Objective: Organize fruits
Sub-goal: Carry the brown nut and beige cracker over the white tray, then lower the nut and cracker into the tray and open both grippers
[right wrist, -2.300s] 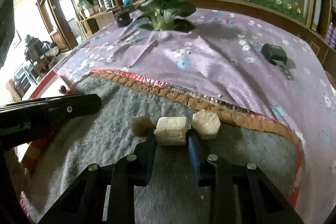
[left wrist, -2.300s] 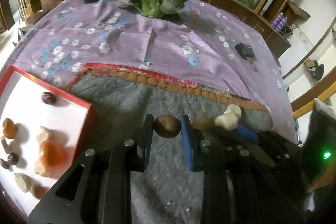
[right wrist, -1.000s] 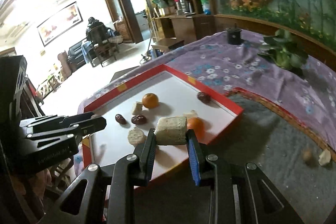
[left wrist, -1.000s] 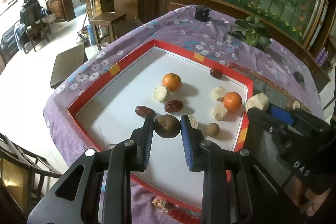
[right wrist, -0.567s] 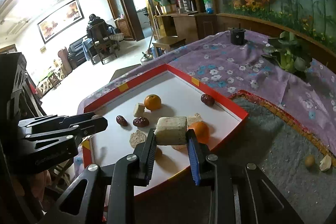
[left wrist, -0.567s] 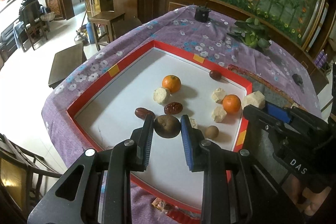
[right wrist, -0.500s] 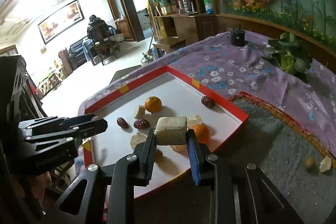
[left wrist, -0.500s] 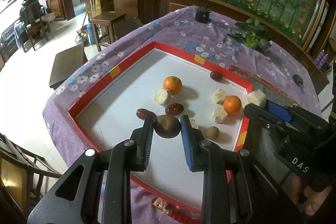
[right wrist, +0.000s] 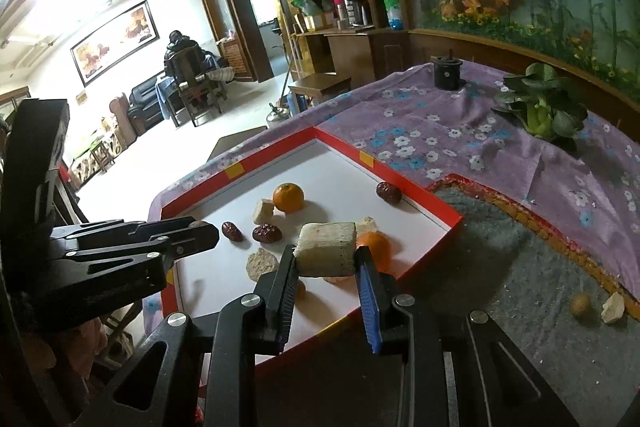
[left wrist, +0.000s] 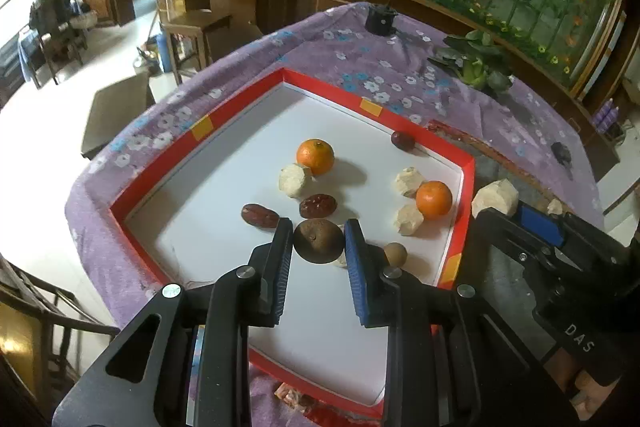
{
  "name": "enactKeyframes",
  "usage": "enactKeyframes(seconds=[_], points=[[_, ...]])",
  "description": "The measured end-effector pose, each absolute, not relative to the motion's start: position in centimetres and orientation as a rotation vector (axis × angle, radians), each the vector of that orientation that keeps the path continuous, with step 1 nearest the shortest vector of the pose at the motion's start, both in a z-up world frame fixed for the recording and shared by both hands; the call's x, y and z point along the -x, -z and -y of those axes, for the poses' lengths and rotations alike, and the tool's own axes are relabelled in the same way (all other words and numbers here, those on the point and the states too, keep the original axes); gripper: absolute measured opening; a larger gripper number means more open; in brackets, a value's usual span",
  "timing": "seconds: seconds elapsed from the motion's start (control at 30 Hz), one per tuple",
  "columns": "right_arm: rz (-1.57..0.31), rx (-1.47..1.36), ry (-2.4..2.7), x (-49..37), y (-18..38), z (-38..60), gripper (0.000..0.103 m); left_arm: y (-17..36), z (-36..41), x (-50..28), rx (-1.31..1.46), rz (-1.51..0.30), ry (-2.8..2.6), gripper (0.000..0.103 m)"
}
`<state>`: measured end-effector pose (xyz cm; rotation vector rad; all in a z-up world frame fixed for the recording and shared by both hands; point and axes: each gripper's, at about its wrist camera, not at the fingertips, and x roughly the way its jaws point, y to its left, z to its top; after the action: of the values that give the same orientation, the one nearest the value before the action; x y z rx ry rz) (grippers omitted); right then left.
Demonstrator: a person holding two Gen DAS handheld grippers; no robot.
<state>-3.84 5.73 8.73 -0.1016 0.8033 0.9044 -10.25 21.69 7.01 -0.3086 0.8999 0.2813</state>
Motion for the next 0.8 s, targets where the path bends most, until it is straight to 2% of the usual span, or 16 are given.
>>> enactKeyframes(seconds=[0.33,0.8], points=[[-0.809,0.134,-0.885,3.5,-8.2,-6.4,0.028,-6.1,-24.3,8.4,0.349,-0.930,-0.287,0.025],[-0.903,0.262,-0.934,0.6,-4.1,-14.0,0.028,-3.6,-23.7,8.5,0.267,-0.975,-0.298,0.026]])
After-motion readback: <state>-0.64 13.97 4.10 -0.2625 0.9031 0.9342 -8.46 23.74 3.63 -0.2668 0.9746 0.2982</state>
